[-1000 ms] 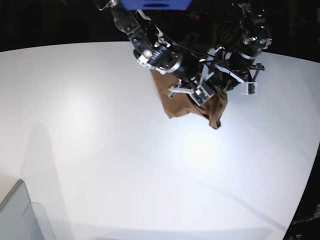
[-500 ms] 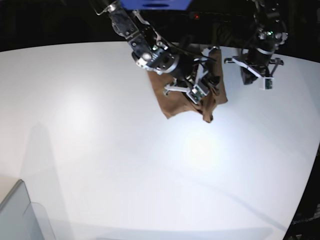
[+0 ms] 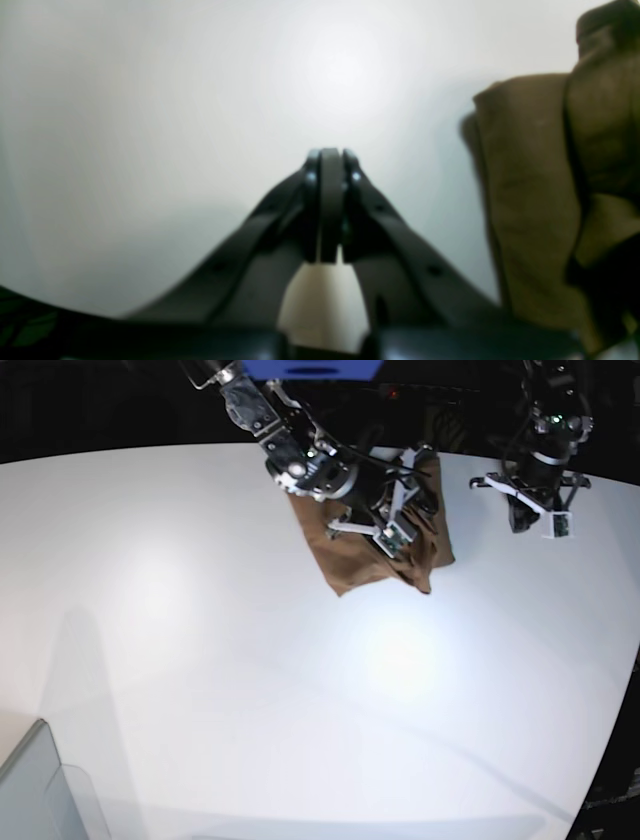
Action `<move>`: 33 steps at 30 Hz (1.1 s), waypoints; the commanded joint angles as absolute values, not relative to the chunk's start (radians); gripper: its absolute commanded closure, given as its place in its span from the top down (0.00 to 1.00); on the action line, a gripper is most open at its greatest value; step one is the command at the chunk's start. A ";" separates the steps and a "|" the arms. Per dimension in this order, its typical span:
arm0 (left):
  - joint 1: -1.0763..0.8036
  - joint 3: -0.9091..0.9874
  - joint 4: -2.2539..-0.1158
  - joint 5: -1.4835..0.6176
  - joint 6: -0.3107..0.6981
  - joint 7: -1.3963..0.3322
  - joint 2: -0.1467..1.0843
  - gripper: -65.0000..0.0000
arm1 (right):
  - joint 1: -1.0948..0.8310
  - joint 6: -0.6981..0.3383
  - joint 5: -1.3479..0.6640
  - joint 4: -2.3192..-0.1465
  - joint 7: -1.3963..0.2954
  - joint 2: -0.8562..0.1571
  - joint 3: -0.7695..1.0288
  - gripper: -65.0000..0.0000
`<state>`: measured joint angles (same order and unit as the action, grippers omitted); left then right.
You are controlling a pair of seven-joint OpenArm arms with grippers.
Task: Layout the t-shirt on the table in an organized manner, then fold the t-shirt properly
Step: 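Release with the left gripper and press the bundle with the right gripper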
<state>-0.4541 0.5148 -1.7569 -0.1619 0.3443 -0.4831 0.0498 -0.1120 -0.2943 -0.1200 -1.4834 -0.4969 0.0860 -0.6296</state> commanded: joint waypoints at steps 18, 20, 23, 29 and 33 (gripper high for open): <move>-0.463 0.685 -1.781 -0.237 0.349 -0.463 0.067 0.00 | -0.213 -0.298 -0.133 -1.839 -0.475 0.002 -0.599 0.44; -0.467 0.702 -1.781 -0.268 0.349 -0.463 0.067 0.00 | -0.236 -0.298 -0.133 -1.840 -0.475 0.001 -0.567 0.35; -0.466 0.710 -1.781 -0.277 0.349 -0.463 0.067 0.00 | -0.255 -0.298 -0.133 -1.836 -0.473 0.001 -0.521 0.13; -0.467 0.710 -1.781 -0.282 0.349 -0.463 0.067 0.00 | -0.297 -0.298 -0.133 -1.844 -0.470 0.002 -0.429 0.00; -0.467 0.708 -1.779 -0.283 0.349 -0.463 0.067 0.00 | -0.312 -0.298 -0.133 -1.827 -0.473 0.002 -0.438 0.00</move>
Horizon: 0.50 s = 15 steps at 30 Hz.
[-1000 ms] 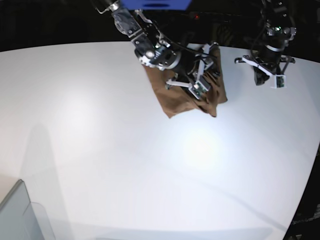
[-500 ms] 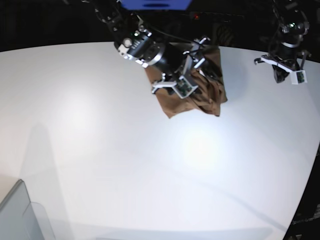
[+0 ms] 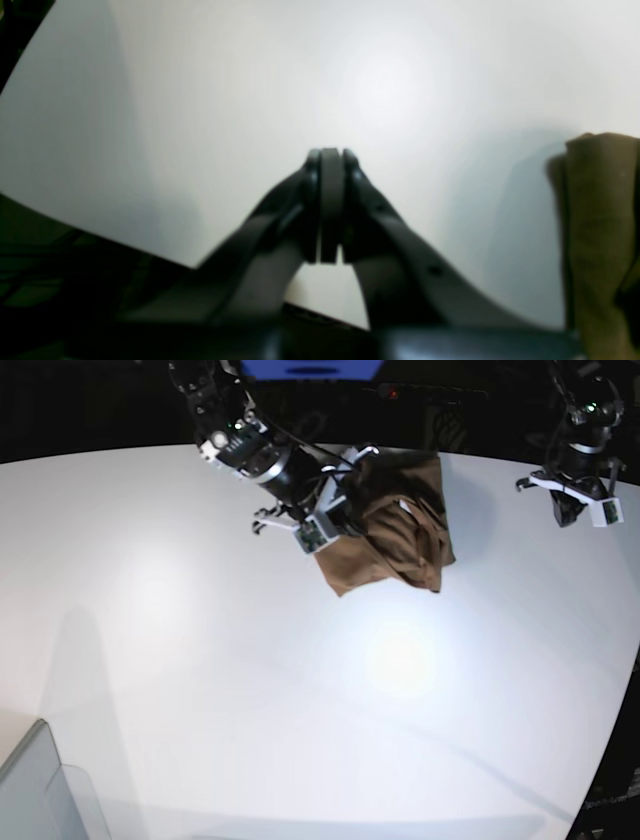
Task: Layout the t-shirt on the table in an organized manner, then fold the t-shirt properly
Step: 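Release with the left gripper and press the bundle with the right gripper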
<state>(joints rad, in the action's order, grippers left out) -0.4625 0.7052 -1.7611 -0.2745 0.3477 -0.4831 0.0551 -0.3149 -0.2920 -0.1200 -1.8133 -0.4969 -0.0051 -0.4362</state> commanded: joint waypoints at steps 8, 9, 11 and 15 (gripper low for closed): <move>-0.464 0.708 -1.779 -0.283 0.349 -0.463 0.067 0.00 | -0.298 -0.302 -0.130 -1.693 -0.475 -0.031 -0.611 0.00; -0.464 0.708 -1.779 -0.283 0.349 -0.463 0.067 0.00 | -0.298 -0.302 -0.130 -1.693 -0.475 -0.044 -0.647 0.00; -0.464 0.708 -1.779 -0.283 0.349 -0.463 0.067 0.00 | -0.291 -0.303 -0.127 -1.713 -0.472 -0.079 -0.725 0.00; -0.464 0.710 -1.779 -0.283 0.349 -0.463 0.067 0.00 | -0.259 -0.303 -0.127 -1.779 -0.475 -0.140 -0.817 0.00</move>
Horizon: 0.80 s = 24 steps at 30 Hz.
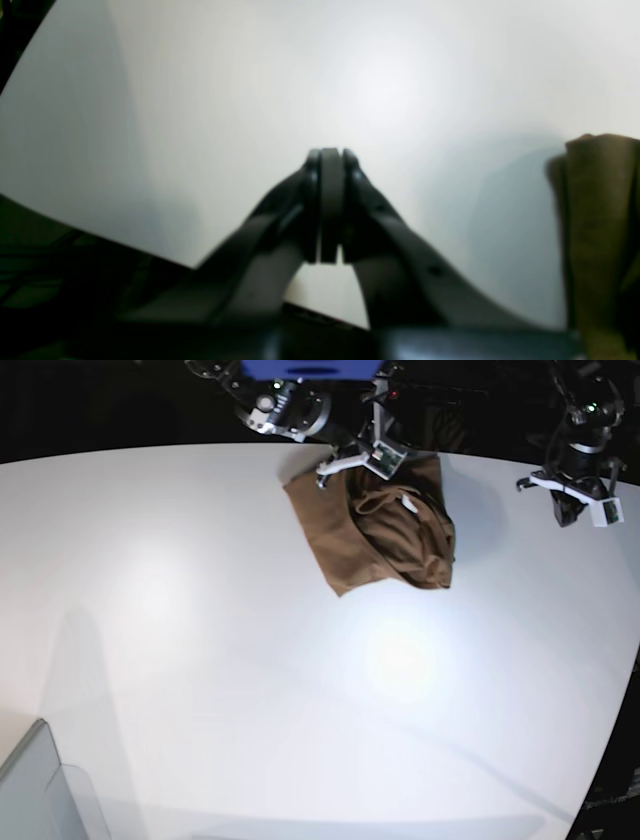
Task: Layout the t-shirt on the table in an organized manner, then fold the t-shirt properly
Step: 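Release with the left gripper and press the bundle with the right gripper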
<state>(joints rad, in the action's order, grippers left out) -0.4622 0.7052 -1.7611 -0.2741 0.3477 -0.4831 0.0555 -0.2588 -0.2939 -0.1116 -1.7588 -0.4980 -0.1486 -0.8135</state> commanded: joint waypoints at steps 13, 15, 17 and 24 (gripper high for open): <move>-0.467 0.763 -1.781 -0.285 0.349 -0.463 0.067 0.00 | -0.278 -0.298 -0.127 -1.897 -0.475 -0.134 -0.533 0.00; -0.467 0.768 -1.781 -0.285 0.349 -0.463 0.067 0.00 | -0.277 -0.298 -0.127 -1.888 -0.475 -0.134 -0.495 0.00; -0.466 0.768 -1.781 -0.285 0.349 -0.463 0.067 0.00 | -0.272 -0.298 -0.127 -1.877 -0.475 -0.134 -0.469 0.00; -0.463 0.766 -1.781 -0.285 0.349 -0.463 0.065 0.00 | -0.274 -0.298 -0.127 -1.768 -0.470 -0.122 -0.481 0.00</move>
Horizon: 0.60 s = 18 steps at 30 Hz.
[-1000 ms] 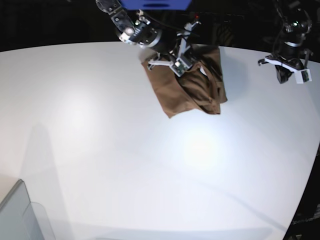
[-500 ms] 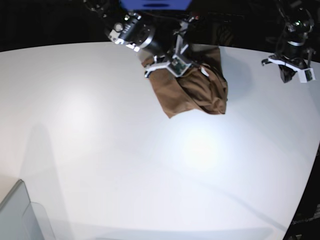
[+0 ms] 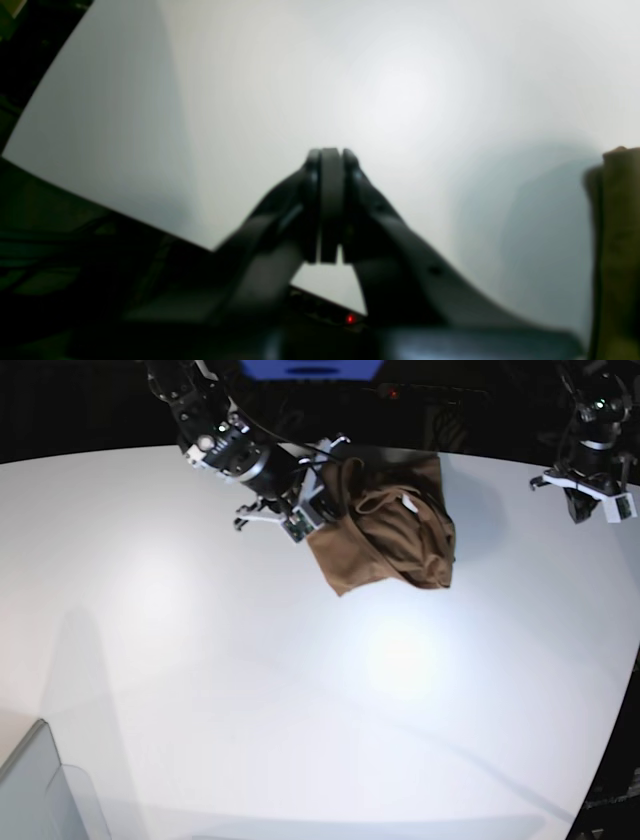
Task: Layout the t-shirt on the table in an organized manner, then fold the t-shirt properly
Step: 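Release with the left gripper and press the bundle with the right gripper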
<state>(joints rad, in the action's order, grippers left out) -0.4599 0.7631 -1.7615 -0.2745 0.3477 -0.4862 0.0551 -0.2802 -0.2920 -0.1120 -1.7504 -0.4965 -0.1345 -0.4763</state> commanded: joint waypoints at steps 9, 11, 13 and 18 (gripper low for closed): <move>-0.461 0.766 -1.781 -0.285 0.349 -0.463 0.065 0.00 | -0.249 -0.302 -0.124 -1.741 -0.469 -0.111 -0.685 0.00; -0.461 0.766 -1.781 -0.285 0.349 -0.463 0.065 0.00 | -0.242 -0.302 -0.124 -1.745 -0.469 -0.113 -0.733 0.00; -0.461 0.766 -1.781 -0.285 0.349 -0.463 0.065 0.00 | -0.223 -0.303 -0.124 -1.761 -0.473 -0.114 -0.760 0.00; -0.470 0.768 -1.796 -0.285 0.351 -0.463 0.065 0.00 | -0.214 -0.305 -0.124 -1.770 -0.475 -0.136 -0.837 0.00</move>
